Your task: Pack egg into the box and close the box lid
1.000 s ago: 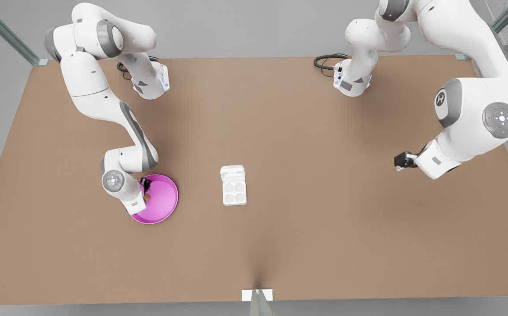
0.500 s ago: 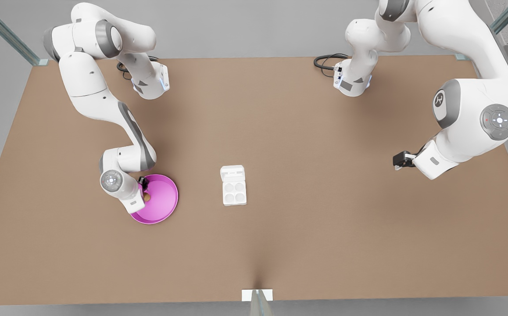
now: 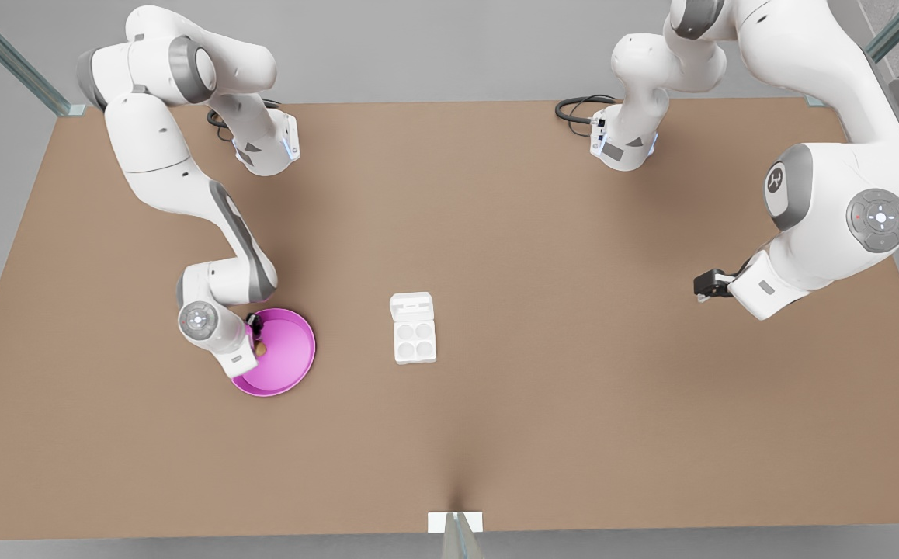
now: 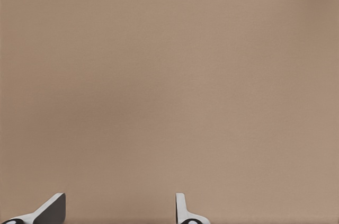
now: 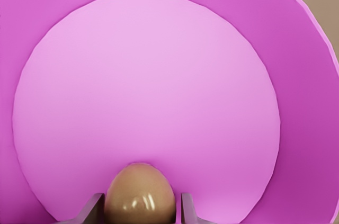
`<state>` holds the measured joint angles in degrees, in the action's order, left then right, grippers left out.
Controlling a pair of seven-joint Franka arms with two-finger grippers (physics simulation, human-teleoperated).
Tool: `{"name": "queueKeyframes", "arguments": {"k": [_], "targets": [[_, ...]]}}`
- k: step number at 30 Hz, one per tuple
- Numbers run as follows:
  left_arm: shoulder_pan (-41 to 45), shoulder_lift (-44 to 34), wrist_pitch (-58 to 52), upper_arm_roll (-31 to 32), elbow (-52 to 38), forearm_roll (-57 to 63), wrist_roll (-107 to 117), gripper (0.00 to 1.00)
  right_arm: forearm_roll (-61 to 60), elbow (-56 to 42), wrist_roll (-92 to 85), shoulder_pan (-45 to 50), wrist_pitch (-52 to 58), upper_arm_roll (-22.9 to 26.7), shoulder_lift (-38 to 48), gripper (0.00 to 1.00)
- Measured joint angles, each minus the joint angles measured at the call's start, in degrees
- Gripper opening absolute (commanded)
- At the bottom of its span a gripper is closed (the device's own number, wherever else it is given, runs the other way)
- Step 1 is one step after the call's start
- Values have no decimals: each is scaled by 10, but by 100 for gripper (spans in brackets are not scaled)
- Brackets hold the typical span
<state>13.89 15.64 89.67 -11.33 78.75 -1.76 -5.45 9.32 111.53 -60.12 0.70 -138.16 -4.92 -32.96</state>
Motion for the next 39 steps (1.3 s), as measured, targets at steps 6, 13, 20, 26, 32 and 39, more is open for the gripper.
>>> {"name": "queueKeyframes", "arguments": {"k": [6,13,20,26,32,39], "targets": [[0,0,0,0,0,0,0,100,0,0,0,-4,0,0,0,58],[0,2,0,0,0,0,1,100,0,-1,0,-4,0,0,0,54],[0,2,0,0,0,0,1,100,-2,-2,-2,-4,-2,0,-6,54],[0,2,0,0,0,0,1,100,-11,-2,-9,-4,4,-1,3,55],[0,2,0,0,0,0,1,100,-9,-4,-5,-4,3,-1,8,56],[1,3,0,0,0,0,2,100,-17,-9,-3,4,3,-3,10,58]]}}
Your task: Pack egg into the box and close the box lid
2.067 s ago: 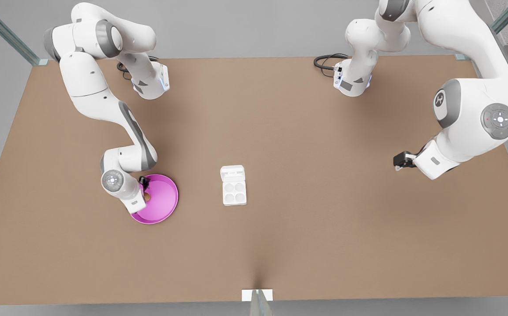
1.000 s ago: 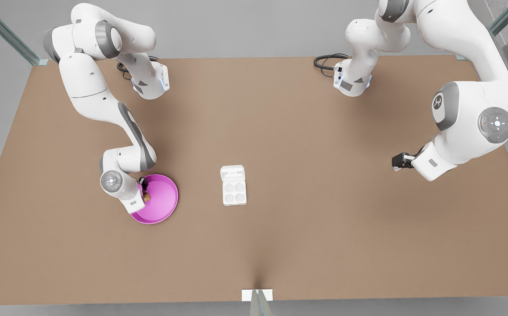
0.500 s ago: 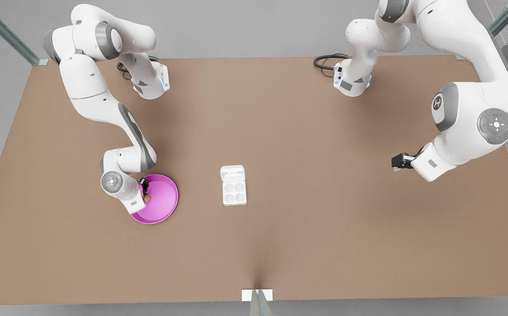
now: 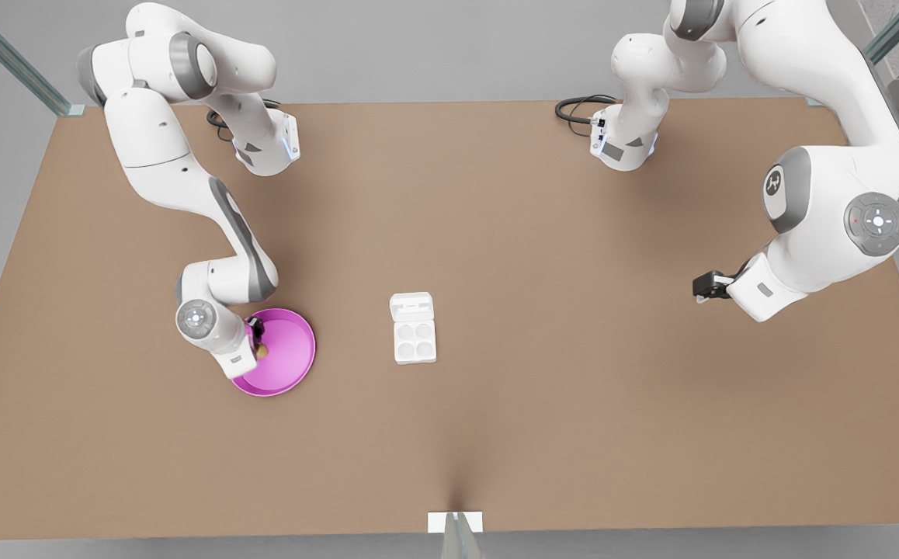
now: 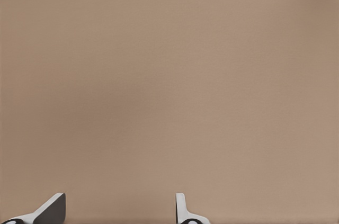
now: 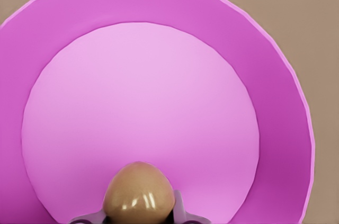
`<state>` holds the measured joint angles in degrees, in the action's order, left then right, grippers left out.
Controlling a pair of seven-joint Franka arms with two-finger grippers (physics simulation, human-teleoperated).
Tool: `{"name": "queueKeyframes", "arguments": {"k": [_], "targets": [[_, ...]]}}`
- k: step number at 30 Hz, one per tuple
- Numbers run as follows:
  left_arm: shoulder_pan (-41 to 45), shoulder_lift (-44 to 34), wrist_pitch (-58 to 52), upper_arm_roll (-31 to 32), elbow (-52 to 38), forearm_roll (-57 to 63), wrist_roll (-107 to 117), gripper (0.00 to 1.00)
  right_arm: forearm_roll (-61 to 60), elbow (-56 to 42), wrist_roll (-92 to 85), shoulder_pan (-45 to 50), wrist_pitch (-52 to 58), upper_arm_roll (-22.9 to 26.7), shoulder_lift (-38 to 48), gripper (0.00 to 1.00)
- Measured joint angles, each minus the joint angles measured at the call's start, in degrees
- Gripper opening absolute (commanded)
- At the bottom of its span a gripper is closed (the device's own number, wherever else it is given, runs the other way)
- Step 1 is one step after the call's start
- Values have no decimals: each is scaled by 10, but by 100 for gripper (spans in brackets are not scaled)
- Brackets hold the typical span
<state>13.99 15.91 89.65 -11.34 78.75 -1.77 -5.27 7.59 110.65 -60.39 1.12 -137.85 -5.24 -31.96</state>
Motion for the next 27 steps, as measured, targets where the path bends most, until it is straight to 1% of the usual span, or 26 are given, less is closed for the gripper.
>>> {"name": "queueKeyframes", "arguments": {"k": [3,6,10,22,25,27], "targets": [[3,0,0,0,0,0,1,100,-26,-21,4,1,3,-17,-2,58],[3,0,0,0,0,0,1,100,-87,-68,7,29,6,-18,-13,58],[3,0,0,0,0,0,1,100,-132,-120,20,58,6,-18,-44,58],[3,-1,-1,0,0,-1,1,100,-212,-137,30,165,5,-22,-52,58],[3,-1,-4,0,0,-1,1,100,-259,-193,51,203,0,-21,-89,58],[2,-1,-4,0,-1,-1,1,100,-266,-211,74,217,-3,-22,-100,58]]}}
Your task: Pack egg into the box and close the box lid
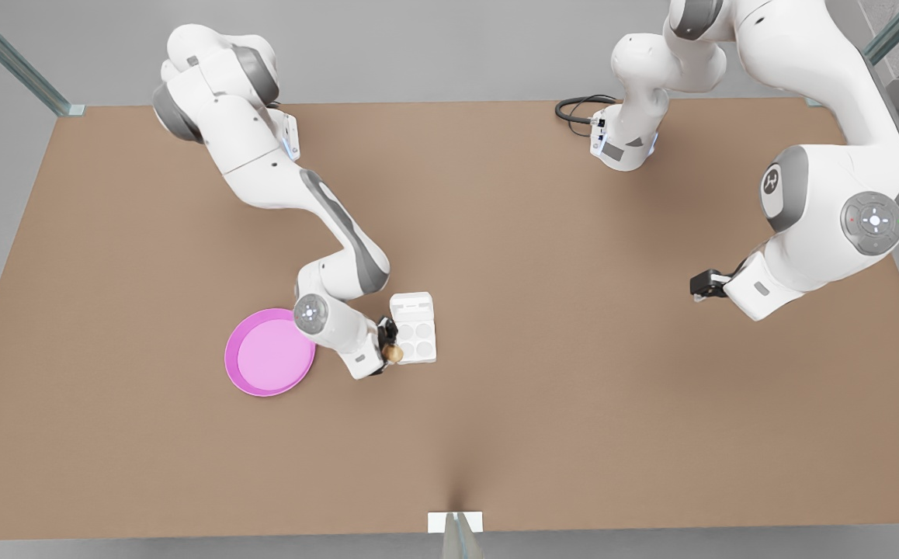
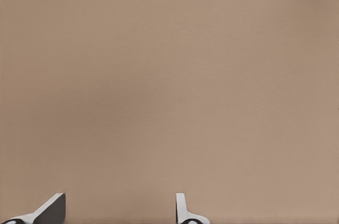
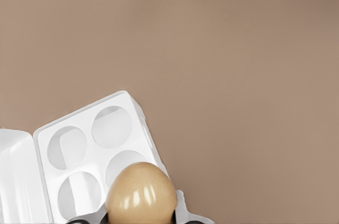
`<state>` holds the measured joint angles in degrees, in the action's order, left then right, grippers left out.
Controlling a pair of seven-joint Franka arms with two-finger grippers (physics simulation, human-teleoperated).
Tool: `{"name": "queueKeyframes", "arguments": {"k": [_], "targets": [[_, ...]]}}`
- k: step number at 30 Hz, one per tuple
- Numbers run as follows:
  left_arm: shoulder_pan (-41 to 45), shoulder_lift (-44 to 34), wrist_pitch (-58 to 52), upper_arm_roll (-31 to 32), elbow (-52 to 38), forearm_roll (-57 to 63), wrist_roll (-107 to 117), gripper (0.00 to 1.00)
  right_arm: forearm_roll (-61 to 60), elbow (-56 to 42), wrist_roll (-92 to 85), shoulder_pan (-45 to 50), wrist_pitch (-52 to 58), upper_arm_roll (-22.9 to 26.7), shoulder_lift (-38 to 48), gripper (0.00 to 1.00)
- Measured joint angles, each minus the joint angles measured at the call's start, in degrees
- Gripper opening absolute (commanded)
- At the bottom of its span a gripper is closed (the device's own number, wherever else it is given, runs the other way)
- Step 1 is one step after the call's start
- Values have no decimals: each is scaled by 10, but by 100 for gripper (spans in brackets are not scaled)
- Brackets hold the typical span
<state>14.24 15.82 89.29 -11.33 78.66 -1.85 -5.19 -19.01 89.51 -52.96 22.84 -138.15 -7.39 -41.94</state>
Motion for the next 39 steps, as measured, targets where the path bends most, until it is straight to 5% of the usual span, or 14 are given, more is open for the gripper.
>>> {"name": "queueKeyframes", "arguments": {"k": [9,10,11,19,21,23,24,25,26,28,31,36,39], "targets": [[0,0,-1,0,0,0,0,100,-6,5,7,12,-1,-6,-2,61],[0,0,-1,0,0,0,0,100,-6,5,7,12,-1,-6,-6,98],[0,0,-1,0,0,0,1,100,-4,5,9,11,-2,-6,-7,100],[0,1,0,0,0,0,0,100,1,7,13,8,2,-7,-1,100],[36,8,-1,0,-4,-1,92,100,2,3,51,-41,81,-4,47,100],[145,17,-16,0,-13,-7,345,100,9,-12,140,-85,208,99,102,100],[179,17,-24,0,-15,-13,416,94,10,-16,245,-83,258,173,123,100],[221,14,-59,0,-16,-17,451,58,31,-16,338,-81,279,215,143,100],[243,14,-99,7,-18,-21,485,51,104,-12,424,-100,286,213,185,100],[251,46,-99,81,-32,-39,586,49,175,-7,556,-166,336,161,272,100],[256,152,-8,162,-122,-65,713,42,176,-4,550,-182,370,162,315,100],[278,208,111,185,-123,-81,798,42,176,-40,557,-180,369,163,280,100],[289,241,174,185,-122,-82,651,42,175,-40,560,-180,368,163,275,100]]}}
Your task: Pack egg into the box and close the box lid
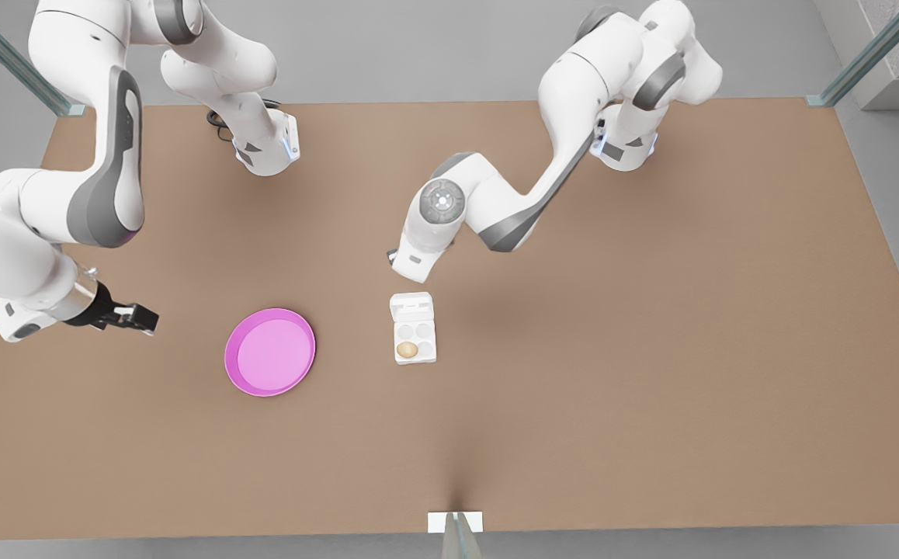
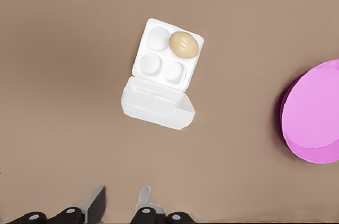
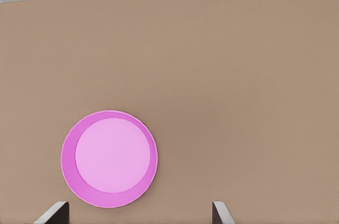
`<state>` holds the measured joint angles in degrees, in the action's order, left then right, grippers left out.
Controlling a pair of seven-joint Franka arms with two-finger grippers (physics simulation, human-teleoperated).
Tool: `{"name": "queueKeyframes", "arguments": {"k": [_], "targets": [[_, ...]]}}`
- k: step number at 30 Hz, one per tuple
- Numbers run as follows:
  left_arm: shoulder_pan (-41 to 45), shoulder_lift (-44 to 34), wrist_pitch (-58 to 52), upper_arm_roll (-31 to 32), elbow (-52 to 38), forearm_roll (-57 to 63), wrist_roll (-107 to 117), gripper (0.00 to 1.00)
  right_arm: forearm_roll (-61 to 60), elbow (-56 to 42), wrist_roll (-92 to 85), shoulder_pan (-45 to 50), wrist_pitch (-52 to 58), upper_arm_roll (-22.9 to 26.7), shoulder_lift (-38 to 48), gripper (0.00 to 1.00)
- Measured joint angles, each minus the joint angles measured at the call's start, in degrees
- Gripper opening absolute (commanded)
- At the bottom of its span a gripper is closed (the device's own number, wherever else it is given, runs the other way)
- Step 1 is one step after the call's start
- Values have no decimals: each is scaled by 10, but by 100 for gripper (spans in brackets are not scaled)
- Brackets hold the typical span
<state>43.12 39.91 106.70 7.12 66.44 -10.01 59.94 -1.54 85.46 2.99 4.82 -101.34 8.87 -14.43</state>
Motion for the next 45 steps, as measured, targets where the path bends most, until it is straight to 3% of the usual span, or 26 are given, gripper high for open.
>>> {"name": "queueKeyframes", "arguments": {"k": [18,45], "targets": [[6,101,82,11,2,-1,-83,44,-7,0,1,0,-1,1,-6,100],[0,133,208,5,-9,0,-91,44,-8,-2,1,5,-1,1,-5,100]]}}
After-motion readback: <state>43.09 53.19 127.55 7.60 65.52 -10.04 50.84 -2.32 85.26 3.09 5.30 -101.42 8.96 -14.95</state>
